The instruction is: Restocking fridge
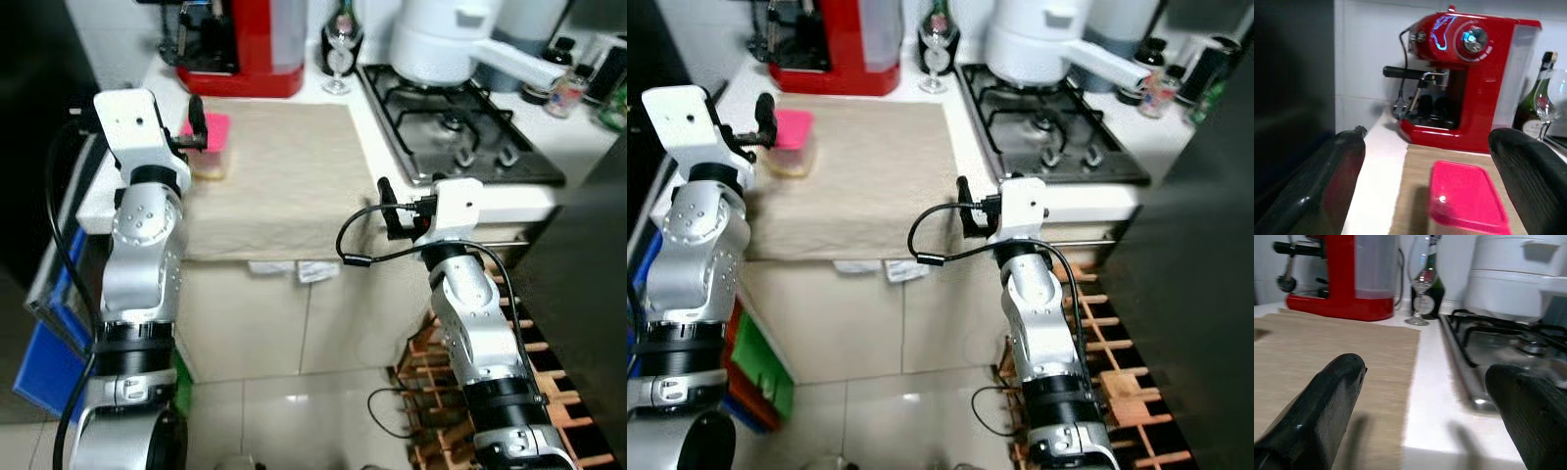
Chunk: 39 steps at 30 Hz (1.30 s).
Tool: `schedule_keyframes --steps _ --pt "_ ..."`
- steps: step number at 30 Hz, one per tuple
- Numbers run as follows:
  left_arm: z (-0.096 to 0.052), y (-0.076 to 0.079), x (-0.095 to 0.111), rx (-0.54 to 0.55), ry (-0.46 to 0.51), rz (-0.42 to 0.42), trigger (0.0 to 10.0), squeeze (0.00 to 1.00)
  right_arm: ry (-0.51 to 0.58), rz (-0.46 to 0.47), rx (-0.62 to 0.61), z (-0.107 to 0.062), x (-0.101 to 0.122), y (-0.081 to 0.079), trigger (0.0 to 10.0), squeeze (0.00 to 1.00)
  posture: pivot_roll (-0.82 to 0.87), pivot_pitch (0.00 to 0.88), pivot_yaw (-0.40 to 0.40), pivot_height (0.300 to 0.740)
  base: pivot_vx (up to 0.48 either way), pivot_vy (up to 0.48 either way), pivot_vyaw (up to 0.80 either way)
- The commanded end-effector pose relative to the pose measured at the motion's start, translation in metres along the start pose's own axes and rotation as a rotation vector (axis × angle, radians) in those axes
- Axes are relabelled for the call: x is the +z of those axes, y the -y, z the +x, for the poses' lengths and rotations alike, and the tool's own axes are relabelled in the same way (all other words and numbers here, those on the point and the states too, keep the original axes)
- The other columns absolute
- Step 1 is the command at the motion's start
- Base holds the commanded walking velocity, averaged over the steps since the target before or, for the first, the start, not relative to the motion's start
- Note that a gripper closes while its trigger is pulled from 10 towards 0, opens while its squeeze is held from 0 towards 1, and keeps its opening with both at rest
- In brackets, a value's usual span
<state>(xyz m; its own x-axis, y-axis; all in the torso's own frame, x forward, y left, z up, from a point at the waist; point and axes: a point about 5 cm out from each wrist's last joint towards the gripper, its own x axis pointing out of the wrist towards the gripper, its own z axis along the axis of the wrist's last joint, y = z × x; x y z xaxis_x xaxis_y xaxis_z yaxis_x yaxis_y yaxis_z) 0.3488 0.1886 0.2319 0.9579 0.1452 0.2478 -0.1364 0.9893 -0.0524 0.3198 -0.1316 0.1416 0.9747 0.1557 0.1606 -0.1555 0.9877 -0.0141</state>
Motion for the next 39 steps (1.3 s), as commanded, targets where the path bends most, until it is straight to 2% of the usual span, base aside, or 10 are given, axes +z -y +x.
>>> schedule_keyframes --steps 1,6,8,11,13,20,26,30,32,39 --pt "0.005 0.004 -0.004 -0.044 -0.057 -0.036 10.0 0.0 -0.002 0.011 -0.01 -0.002 0.002 0.0 10.0 0.0 -0.02 0.0 -0.011 0.74 0.0 0.0 0.0" --pt "0.007 0.005 -0.013 -0.089 -0.138 -0.079 10.0 0.0 -0.006 0.044 0.007 -0.012 0.004 -0.01 10.0 0.0 -0.02 0.022 0.008 0.74 0.0 0.0 0.0" --pt "0.009 0.004 -0.016 -0.106 -0.164 -0.081 10.0 0.0 0.001 0.059 0.065 -0.013 0.011 -0.019 10.0 0.0 -0.02 0.043 0.015 0.74 0.0 0.0 0.0" --pt "0.009 0.004 -0.017 -0.109 -0.173 -0.082 10.0 0.0 0.003 0.061 0.076 -0.012 0.013 -0.021 10.0 0.0 -0.02 0.043 0.015 0.74 0.0 0.0 0.0" --pt "0.009 0.007 -0.019 -0.138 -0.199 -0.089 10.0 0.0 0.01 0.068 0.092 -0.018 0.02 -0.023 10.0 0.0 -0.03 0.077 0.023 0.74 0.0 0.0 0.0" --pt "0.012 0.012 -0.021 -0.197 -0.22 -0.07 10.0 0.0 0.036 0.096 0.149 -0.029 0.033 -0.035 10.0 0.0 -0.04 0.114 0.042 0.74 0.0 0.0 0.0" --pt "0.015 0.015 -0.019 -0.217 -0.221 -0.066 10.0 0.0 0.042 0.112 0.173 -0.032 0.038 -0.04 10.0 0.0 -0.04 0.119 0.046 0.74 0.0 0.0 0.0" --pt "0.015 0.018 -0.019 -0.245 -0.218 -0.035 10.0 0.0 0.033 0.119 0.172 -0.035 0.038 -0.043 10.0 0.0 -0.05 0.127 0.057 0.74 0.0 0.0 0.0" --pt "0.017 0.014 -0.027 -0.219 -0.238 0.027 10.0 0.0 0.021 0.123 0.172 -0.036 0.037 -0.044 10.0 0.0 -0.05 0.13 0.059 0.74 0.0 0.0 0.0" --pt "0.019 0.009 -0.033 -0.193 -0.25 0.076 10.0 0.0 0.011 0.126 0.177 -0.039 0.037 -0.045 10.0 0.0 -0.05 0.136 0.061 0.74 0.0 0.0 0.0"
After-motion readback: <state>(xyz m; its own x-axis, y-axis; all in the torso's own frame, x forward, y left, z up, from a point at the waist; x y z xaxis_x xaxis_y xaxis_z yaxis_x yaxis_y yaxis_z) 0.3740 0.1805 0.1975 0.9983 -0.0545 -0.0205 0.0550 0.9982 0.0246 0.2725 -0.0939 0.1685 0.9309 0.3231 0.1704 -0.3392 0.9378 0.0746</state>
